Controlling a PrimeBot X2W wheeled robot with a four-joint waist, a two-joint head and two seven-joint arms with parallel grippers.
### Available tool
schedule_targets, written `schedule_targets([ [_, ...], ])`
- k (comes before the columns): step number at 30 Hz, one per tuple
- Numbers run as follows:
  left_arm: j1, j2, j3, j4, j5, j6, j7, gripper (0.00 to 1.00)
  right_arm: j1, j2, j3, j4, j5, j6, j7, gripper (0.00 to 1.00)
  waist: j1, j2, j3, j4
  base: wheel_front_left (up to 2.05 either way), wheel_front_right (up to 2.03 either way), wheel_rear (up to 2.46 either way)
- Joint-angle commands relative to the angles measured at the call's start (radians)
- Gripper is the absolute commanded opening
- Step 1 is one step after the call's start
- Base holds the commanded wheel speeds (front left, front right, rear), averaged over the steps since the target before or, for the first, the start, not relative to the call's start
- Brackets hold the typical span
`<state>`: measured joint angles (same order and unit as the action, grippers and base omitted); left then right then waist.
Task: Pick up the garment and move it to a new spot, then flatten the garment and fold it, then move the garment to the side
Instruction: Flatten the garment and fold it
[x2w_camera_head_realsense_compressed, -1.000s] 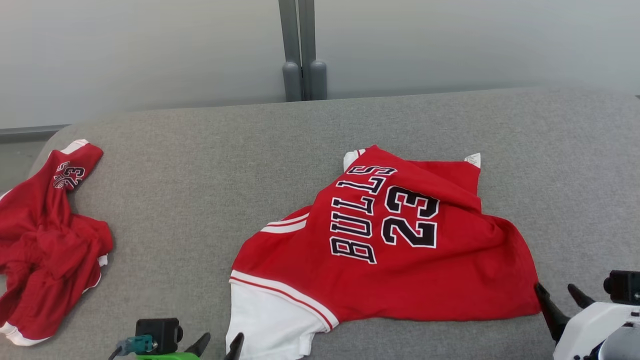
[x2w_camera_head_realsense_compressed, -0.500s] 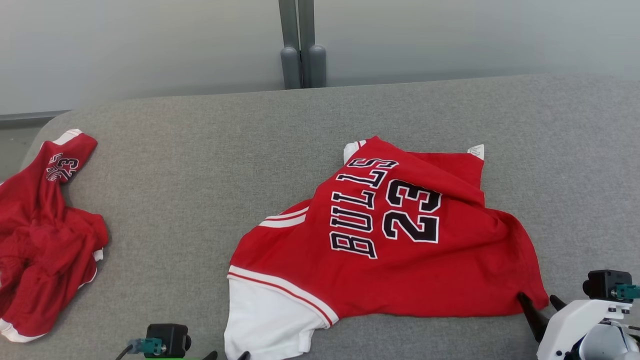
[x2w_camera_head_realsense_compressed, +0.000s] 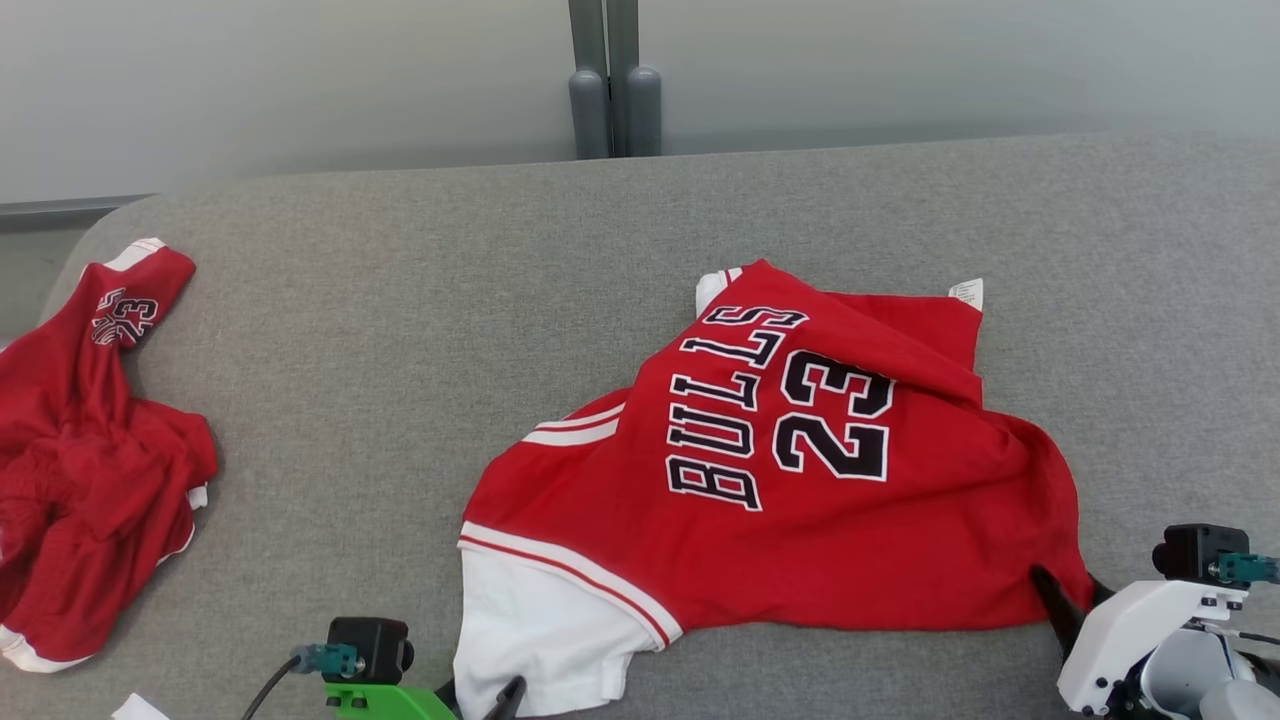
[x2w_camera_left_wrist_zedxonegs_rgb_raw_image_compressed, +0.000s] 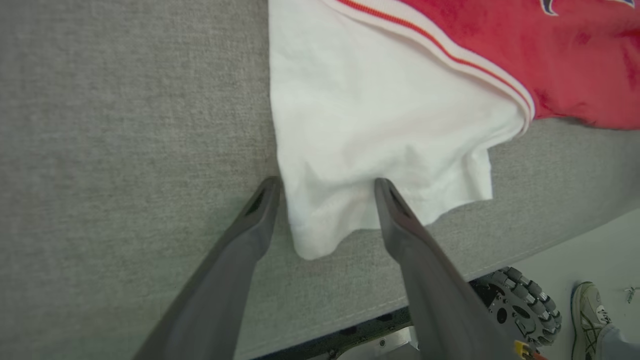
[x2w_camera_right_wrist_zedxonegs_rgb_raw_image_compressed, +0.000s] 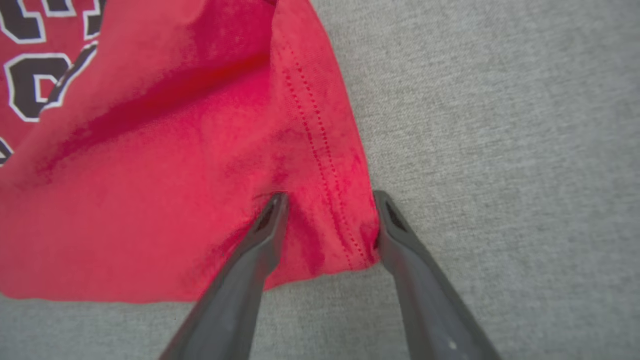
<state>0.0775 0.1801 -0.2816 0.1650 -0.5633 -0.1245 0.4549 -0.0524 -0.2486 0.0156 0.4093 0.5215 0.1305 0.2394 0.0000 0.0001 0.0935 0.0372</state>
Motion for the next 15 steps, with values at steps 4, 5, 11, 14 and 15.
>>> schedule_targets([
  [4,-0.017,0.024,-0.018,0.008,-0.022,-0.006,-0.033,0.00,-0.010,0.002,0.013,0.028,0.025,0.000,-0.025,0.00,0.0000,-0.0001,-0.004,0.000,0.00,0.00,0.00],
  [5,-0.013,0.025,-0.018,0.004,-0.032,-0.006,-0.043,0.00,-0.010,-0.001,0.013,0.026,0.034,0.000,-0.034,0.00,0.0000,-0.0001,-0.007,0.001,0.00,0.00,0.00],
  [11,0.015,0.045,0.002,-0.040,-0.094,-0.007,-0.103,0.00,0.002,-0.008,0.011,-0.023,0.077,0.000,-0.091,0.00,0.0000,-0.0001,-0.025,0.002,0.00,0.00,0.00],
  [14,-0.001,0.064,0.011,-0.086,-0.098,-0.007,-0.136,0.00,-0.003,-0.017,0.009,-0.081,0.094,0.000,-0.123,0.00,0.0000,-0.0001,-0.027,0.003,0.00,0.00,0.00],
  [15,-0.012,0.070,0.009,-0.102,-0.098,-0.007,-0.146,0.00,-0.012,-0.020,0.006,-0.105,0.090,0.000,-0.140,0.00,0.0000,-0.0001,-0.027,0.002,0.00,0.00,0.00],
])
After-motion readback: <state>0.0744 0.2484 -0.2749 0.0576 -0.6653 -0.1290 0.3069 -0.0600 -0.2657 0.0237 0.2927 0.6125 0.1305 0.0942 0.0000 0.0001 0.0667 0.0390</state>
